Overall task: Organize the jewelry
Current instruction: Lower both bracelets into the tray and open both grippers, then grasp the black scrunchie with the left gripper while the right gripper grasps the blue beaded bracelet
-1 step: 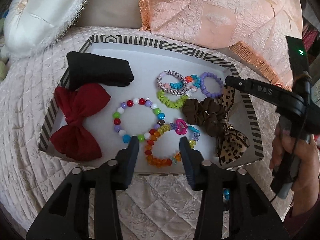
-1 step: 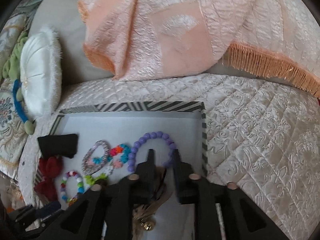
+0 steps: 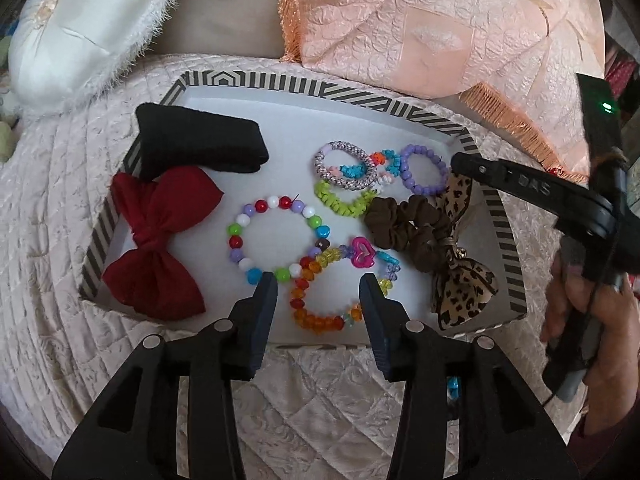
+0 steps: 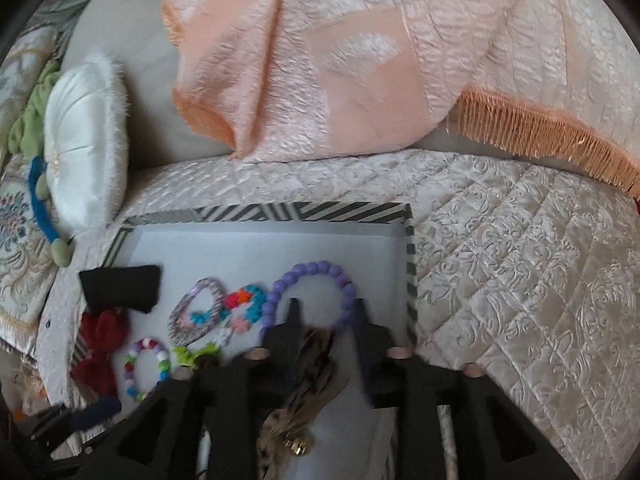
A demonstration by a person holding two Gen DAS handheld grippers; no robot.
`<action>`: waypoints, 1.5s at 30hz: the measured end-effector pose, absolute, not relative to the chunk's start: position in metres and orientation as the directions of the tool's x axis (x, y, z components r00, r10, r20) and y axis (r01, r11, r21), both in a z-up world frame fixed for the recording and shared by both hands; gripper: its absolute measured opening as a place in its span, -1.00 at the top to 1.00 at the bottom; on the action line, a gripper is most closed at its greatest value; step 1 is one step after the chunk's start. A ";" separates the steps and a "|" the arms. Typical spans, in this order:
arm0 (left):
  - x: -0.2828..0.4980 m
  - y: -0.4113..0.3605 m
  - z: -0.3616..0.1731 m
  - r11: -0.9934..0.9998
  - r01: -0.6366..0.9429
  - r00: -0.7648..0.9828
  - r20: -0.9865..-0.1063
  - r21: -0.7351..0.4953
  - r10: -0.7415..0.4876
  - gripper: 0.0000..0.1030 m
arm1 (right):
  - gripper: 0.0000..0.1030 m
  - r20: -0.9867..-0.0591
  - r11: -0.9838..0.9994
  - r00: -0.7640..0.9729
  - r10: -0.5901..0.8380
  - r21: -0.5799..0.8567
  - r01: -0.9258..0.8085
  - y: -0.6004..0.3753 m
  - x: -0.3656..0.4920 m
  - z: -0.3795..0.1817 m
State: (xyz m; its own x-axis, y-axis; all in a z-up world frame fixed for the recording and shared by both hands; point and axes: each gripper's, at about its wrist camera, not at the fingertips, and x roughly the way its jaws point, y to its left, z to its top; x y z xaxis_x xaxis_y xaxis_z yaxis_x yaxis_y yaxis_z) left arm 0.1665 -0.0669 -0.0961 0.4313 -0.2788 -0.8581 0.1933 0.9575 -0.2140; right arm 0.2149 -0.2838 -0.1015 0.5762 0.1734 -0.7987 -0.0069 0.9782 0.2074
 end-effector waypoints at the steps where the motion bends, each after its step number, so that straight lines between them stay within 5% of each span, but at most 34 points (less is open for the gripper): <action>1: 0.164 -0.066 -0.095 0.960 0.191 0.435 -0.859 -0.203 -0.269 0.18 | 0.29 -0.795 0.978 0.580 0.177 0.208 -0.014 -0.281 0.210 -0.100; 24: 0.078 -0.050 -0.055 0.972 0.195 0.533 -0.818 -0.129 -0.215 0.17 | 0.24 -0.754 0.978 0.625 0.202 0.194 -0.081 -0.254 0.051 -0.055; 31: 0.058 -0.045 -0.049 0.963 0.195 0.518 -0.814 -0.187 -0.263 -0.07 | 0.23 -0.770 0.982 0.613 0.176 0.179 -0.057 -0.268 0.019 -0.061; 45: 0.052 -0.061 -0.072 0.946 0.211 0.429 -0.847 -0.245 -0.315 -0.09 | 0.24 -0.814 0.986 0.562 0.149 0.163 -0.024 -0.282 0.012 -0.106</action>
State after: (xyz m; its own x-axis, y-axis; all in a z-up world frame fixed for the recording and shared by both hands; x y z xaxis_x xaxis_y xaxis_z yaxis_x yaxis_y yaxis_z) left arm 0.0523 -0.0615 -0.0722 0.4287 -0.3149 -0.8468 0.2112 0.9462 -0.2450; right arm 0.0118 -0.2817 -0.1062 0.5616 0.1486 -0.8140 -0.0244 0.9863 0.1632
